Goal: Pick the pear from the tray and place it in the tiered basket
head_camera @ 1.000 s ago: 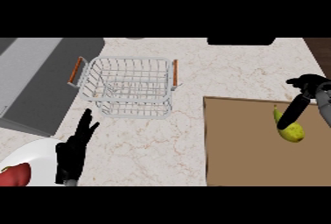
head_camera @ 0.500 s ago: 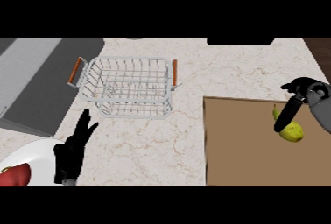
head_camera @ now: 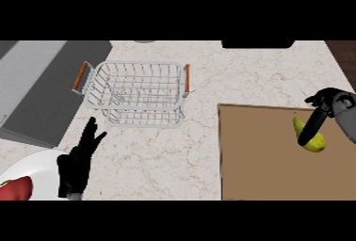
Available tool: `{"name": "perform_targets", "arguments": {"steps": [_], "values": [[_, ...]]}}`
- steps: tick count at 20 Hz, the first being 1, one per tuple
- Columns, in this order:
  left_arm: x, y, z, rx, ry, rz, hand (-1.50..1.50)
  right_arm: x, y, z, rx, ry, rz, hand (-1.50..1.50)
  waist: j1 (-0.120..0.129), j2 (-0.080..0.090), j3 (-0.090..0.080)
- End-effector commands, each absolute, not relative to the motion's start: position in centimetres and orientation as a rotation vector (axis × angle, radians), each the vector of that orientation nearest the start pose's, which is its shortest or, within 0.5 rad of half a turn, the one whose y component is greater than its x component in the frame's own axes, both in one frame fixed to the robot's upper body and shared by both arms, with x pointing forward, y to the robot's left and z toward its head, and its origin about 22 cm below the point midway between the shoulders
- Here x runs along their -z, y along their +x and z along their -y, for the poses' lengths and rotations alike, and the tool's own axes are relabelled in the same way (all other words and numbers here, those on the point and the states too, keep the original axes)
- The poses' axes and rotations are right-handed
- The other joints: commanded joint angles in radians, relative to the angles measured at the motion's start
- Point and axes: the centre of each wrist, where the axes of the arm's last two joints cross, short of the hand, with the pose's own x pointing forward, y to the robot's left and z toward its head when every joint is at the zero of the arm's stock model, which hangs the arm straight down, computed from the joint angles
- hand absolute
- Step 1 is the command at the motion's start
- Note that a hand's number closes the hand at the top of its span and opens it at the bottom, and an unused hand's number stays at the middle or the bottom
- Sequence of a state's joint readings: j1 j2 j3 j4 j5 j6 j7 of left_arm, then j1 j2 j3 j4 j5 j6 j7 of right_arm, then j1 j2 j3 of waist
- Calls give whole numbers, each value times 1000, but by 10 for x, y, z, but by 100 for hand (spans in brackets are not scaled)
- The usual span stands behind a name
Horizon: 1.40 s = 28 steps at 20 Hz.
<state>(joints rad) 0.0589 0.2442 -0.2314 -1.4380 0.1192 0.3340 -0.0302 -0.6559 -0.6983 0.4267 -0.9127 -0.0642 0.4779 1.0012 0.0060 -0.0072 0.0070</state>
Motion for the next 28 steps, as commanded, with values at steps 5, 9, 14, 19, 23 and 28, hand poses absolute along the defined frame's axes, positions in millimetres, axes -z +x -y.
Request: {"name": "perform_targets", "arguments": {"steps": [5, 9, 14, 19, 23, 28], "values": [[52, 212, -246, 25, 258, 1307, 0, -68, 367, 329, -810, -567, 85, -150, -7, 6, -7], [60, 203, -228, 8, 255, 1304, 0, -51, 364, 308, -810, -568, 88, -150, -7, 5, -8], [63, 208, -256, 3, 245, 1300, 0, -50, 356, 329, -846, -562, 128, 150, -9, 7, -8], [59, 212, -241, 16, 257, 1301, 0, -46, 358, 309, -945, -593, 188, 150, -4, 8, -7], [55, 216, -241, 17, 245, 1300, 0, -29, 352, 313, -970, -688, 249, 150, 2, 11, -7], [53, 206, -257, 24, 259, 1287, 0, -62, 342, 200, -1246, -698, 739, 150, -3, -7, -8]]}}
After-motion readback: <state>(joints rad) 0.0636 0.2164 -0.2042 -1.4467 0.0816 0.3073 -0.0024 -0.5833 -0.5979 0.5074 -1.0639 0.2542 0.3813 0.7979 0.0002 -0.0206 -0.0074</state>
